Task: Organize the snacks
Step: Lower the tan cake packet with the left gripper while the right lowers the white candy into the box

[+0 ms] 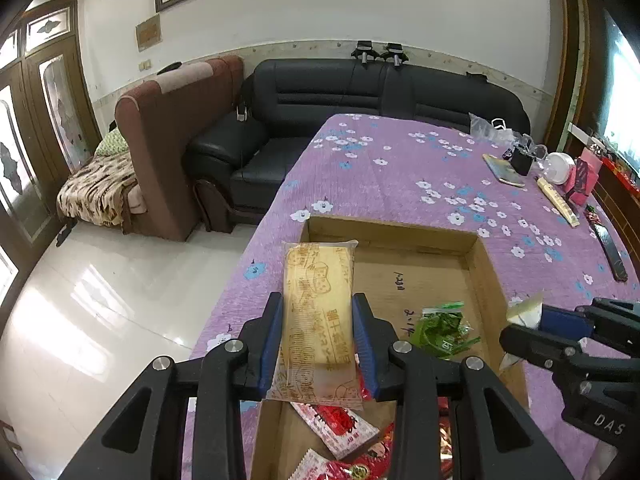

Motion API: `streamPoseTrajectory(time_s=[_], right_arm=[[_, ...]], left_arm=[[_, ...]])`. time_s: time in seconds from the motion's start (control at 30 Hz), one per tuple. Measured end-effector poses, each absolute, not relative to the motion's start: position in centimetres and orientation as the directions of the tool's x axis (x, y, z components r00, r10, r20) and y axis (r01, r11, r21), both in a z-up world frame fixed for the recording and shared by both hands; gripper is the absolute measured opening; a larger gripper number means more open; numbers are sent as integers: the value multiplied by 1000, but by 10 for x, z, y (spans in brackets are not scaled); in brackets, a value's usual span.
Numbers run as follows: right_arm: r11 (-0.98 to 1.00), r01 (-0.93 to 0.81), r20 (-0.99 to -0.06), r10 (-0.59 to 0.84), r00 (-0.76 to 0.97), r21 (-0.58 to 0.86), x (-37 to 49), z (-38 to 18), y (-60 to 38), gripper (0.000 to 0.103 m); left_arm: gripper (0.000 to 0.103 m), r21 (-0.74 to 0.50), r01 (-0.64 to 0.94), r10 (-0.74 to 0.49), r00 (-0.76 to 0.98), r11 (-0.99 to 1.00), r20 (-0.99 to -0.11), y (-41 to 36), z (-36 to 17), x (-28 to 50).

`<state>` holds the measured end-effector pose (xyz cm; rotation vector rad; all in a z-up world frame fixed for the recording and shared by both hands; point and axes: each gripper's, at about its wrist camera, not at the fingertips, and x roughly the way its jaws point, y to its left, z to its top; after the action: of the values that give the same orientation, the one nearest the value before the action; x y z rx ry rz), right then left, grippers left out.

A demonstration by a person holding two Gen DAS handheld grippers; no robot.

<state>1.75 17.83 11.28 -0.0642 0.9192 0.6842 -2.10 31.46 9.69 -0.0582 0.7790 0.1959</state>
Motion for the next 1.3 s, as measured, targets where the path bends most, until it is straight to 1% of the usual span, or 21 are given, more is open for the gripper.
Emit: streamPoseTrajectory(time_s=[0.4,0.63,1.0,1.3], right_arm=[[813,-540,-775,482,409,221,54,98,189,27],[812,-533,-771,492,403,240,55,97,187,27],[789,-558,-749,527,402,256,18,106,175,27],[775,-580,-748,536,391,252,-19,102,163,27]], left_arm=[[35,-9,-184,119,674,983,-729,319,90,1],[35,-6,-195,134,692,981,-709,317,95,-8],[35,-5,-216,164,759,976,-630,301,119,-59],[35,-10,-226,168,749,974,-641,286,107,-93]])
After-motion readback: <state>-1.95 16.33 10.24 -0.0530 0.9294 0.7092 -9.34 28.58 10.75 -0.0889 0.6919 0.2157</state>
